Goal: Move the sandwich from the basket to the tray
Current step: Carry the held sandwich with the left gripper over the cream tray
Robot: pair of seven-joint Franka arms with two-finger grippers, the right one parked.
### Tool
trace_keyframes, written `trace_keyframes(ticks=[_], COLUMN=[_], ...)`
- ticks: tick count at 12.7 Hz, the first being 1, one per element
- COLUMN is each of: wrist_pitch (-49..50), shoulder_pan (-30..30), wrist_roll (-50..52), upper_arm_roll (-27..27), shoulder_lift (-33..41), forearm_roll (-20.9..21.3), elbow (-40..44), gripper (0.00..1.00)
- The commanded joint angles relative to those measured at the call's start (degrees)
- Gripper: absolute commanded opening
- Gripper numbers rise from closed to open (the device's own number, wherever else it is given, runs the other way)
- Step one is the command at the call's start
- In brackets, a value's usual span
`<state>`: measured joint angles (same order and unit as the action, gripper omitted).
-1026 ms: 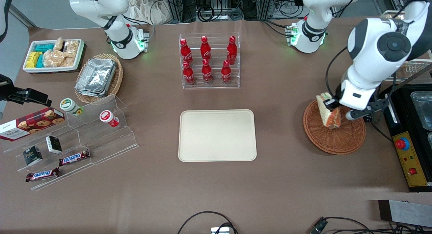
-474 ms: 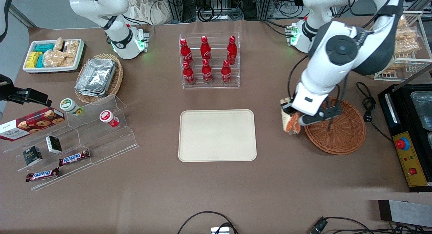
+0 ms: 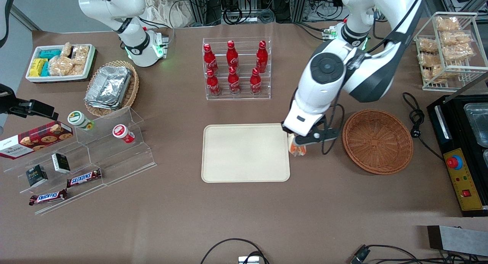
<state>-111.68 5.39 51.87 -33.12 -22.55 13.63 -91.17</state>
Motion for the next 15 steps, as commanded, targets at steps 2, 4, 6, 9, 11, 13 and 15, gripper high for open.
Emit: trace_keyframes(ticks=[2,4,6,9,11,13,15], wrist_pitch=[-2.91,-5.03,-6.61,-10.04,-10.93,-11.02,-11.28], shoulder_pan=[3.57,4.01,4.10,4.45,5.33,5.51,5.51], wrist_roll=[4.37,5.17,5.08,4.91,4.99,4.99,5.08], upper_arm_roll=[-0.02,-0.02,-0.02,-0.02,0.07,0.16,0.16], shoulder_lift=[-7.41,-9.35,-11.19,-14.44,-15.59,-17.00,-18.58], forearm_roll=[2.80,2.71,2.80,2.89,3.15,3.76,5.96], elbow=[5.91,6.00,5.91,5.91,5.83,5.82,5.56], gripper=[0.00,0.00,0.00,0.00,0.00,0.00,0.00])
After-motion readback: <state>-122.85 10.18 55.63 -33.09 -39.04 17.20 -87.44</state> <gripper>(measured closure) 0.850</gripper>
